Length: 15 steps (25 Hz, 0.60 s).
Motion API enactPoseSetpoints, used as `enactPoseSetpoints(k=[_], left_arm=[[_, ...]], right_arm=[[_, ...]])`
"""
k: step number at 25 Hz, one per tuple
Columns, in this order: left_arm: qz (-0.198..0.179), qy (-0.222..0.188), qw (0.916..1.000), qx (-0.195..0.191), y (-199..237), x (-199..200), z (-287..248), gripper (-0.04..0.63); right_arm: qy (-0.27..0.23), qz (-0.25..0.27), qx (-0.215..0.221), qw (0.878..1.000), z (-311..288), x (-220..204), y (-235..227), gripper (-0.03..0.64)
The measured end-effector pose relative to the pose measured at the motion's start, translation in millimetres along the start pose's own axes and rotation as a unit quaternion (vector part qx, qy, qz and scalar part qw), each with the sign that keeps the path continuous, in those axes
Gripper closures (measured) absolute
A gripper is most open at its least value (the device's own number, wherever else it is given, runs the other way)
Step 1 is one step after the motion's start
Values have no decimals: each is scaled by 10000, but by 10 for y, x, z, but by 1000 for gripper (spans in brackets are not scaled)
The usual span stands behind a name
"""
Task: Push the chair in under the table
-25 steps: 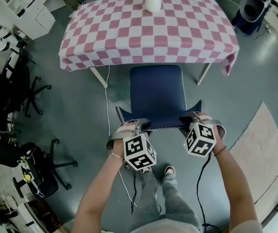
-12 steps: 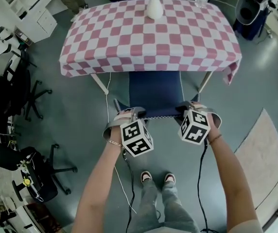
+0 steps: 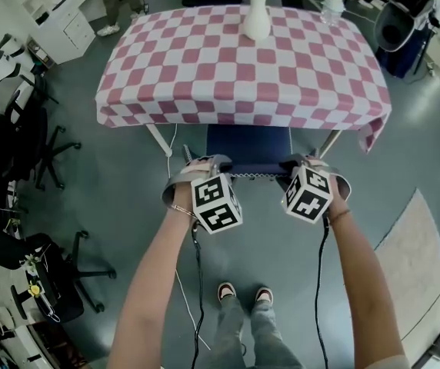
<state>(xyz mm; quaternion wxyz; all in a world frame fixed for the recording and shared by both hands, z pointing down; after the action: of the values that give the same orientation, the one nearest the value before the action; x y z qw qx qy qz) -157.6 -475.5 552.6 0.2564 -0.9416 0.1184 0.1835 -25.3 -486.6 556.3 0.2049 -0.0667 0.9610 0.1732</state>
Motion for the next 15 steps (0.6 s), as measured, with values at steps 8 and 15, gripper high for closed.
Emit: enactPoseSetpoints(k=[8, 15], left_arm=[[-99, -40, 9999, 60, 461, 3, -226, 472], [-105, -30, 9999, 75, 732, 47, -373, 465]], right_arm=[[45, -59, -303, 9995, -176, 105, -375, 505], [79, -137, -235, 9996, -280, 139, -657, 506]])
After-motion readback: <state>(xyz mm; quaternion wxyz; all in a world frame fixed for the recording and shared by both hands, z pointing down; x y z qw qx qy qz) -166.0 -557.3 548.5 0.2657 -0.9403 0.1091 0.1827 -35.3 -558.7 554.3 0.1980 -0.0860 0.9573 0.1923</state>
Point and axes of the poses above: the fingertips, and each gripper's own axes: z backward along the fingers, y to its left, x out of its top, the point moved 5 cm from there along z, backward along the fingers, and after that the axes turned 2 degrees about -y, right-handed, at the moved point
